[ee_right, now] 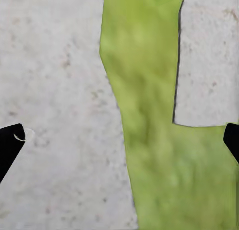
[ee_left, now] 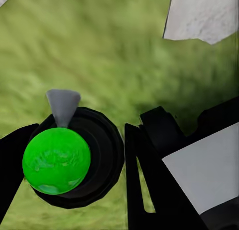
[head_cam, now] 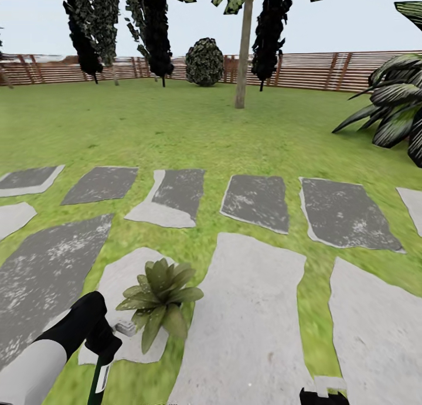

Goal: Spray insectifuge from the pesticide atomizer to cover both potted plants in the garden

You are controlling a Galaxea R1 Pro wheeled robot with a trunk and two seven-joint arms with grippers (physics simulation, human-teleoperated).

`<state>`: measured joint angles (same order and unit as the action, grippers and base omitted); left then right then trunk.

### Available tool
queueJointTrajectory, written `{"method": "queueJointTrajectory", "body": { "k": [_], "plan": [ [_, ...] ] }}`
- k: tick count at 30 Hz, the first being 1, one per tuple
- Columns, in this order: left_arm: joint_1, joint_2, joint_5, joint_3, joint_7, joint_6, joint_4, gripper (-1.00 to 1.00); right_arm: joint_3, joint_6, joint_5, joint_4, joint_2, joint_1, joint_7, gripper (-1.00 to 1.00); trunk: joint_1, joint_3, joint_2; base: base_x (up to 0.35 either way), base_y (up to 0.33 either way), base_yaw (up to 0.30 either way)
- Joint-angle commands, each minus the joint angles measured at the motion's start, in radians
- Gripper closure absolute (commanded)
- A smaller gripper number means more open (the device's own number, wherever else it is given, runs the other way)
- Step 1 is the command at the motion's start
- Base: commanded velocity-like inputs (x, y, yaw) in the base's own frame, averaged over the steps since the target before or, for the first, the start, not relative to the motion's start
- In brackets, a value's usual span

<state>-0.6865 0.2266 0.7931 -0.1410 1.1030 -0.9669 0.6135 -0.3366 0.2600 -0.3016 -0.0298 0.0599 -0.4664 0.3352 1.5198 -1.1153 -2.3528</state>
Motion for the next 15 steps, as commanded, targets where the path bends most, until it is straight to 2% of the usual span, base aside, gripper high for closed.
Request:
{"method": "queueJointTrajectory", "body": {
  "k": [1,10,15],
  "plan": [
    [-0.001,0.000,0.009,-0.003,0.011,-0.006,0.002,1.00,-0.008,0.002,-0.010,0.000,0.000,0.000,0.002,-1.00,0.000,-0.001,0.000,0.030,-0.274,0.277],
    [0.005,0.000,0.009,-0.003,0.010,-0.004,0.002,1.00,-0.008,0.002,-0.010,-0.001,0.000,0.000,0.002,-1.00,0.000,-0.001,0.000,0.145,-0.253,0.277],
    [0.003,0.000,0.012,-0.003,0.009,-0.004,0.002,1.00,-0.008,0.002,-0.010,0.000,0.000,0.000,0.002,-1.00,0.000,-0.001,0.000,0.029,-0.262,0.277]
  ]
}}
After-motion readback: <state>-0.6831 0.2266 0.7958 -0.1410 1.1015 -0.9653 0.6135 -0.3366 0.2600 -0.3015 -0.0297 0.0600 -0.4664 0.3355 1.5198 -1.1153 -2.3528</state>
